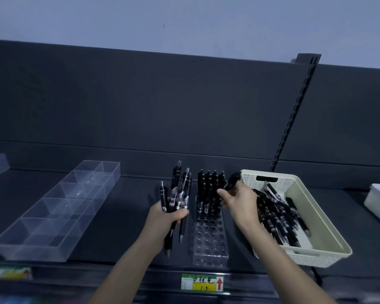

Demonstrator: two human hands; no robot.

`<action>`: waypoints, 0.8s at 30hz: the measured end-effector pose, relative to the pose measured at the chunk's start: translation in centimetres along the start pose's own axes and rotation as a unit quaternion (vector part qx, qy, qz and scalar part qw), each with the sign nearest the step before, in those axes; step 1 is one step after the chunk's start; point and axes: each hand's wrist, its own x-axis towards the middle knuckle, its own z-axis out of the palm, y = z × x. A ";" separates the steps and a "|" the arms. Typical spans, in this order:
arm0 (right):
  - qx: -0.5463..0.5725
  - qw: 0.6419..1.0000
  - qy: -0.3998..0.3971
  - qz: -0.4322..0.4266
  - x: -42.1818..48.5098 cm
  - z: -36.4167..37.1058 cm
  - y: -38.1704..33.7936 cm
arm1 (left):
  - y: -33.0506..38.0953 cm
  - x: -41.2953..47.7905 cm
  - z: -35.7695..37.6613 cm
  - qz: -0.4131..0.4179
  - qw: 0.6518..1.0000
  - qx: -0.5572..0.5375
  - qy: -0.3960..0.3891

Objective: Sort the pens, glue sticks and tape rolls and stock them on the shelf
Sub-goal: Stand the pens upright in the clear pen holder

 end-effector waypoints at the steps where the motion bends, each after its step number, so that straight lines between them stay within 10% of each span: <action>1: -0.024 1.000 -0.006 -0.007 0.0 0.4 0.3 | 0.0 0.0 0.0 0.002 1.000 -0.001 0.000; 24: -0.264 0.953 -0.142 0.032 -0.5 3.8 1.8 | -0.5 0.1 -0.6 0.007 1.000 -0.007 -0.009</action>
